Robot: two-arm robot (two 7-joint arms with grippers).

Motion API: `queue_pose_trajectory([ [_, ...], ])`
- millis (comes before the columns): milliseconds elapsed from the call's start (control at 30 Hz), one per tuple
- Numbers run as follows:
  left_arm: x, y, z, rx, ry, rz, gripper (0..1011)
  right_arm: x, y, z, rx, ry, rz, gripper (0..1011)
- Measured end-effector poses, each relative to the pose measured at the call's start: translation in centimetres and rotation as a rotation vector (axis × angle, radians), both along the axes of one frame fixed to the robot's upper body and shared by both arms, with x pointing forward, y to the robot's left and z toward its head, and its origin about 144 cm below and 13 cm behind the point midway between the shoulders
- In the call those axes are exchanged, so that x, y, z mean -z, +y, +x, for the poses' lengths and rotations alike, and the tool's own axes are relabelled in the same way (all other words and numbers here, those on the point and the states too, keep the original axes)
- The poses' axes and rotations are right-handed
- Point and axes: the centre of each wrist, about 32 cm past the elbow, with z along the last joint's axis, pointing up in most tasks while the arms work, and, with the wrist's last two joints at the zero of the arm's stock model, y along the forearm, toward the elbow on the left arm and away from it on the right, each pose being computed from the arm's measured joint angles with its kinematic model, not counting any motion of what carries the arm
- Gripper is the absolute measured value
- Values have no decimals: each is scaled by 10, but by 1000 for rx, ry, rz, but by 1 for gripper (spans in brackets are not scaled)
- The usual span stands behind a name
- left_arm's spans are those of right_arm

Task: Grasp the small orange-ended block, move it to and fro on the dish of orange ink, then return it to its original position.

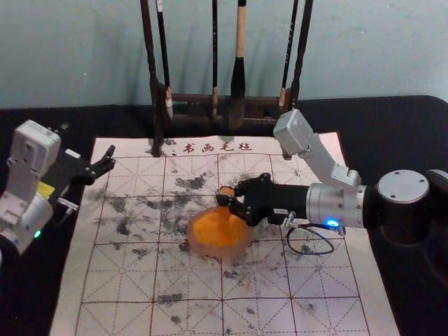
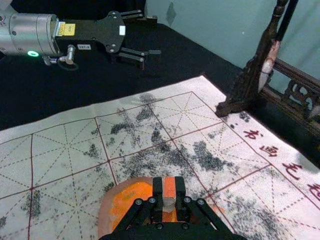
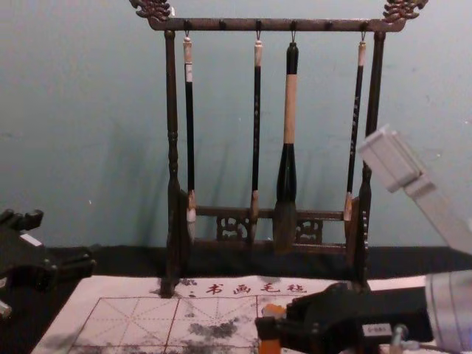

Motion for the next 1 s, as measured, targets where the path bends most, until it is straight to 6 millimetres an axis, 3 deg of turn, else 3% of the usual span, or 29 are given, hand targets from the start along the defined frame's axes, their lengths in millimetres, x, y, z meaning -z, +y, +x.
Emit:
queue_pose_trajectory([
  [433, 0, 0, 0, 0, 0, 0, 1001, 1, -9, -11, -7, 6, -6, 110],
  [1000, 0, 0, 0, 0, 0, 0, 1001, 2, 2, -20, -60, 27, 16, 110],
])
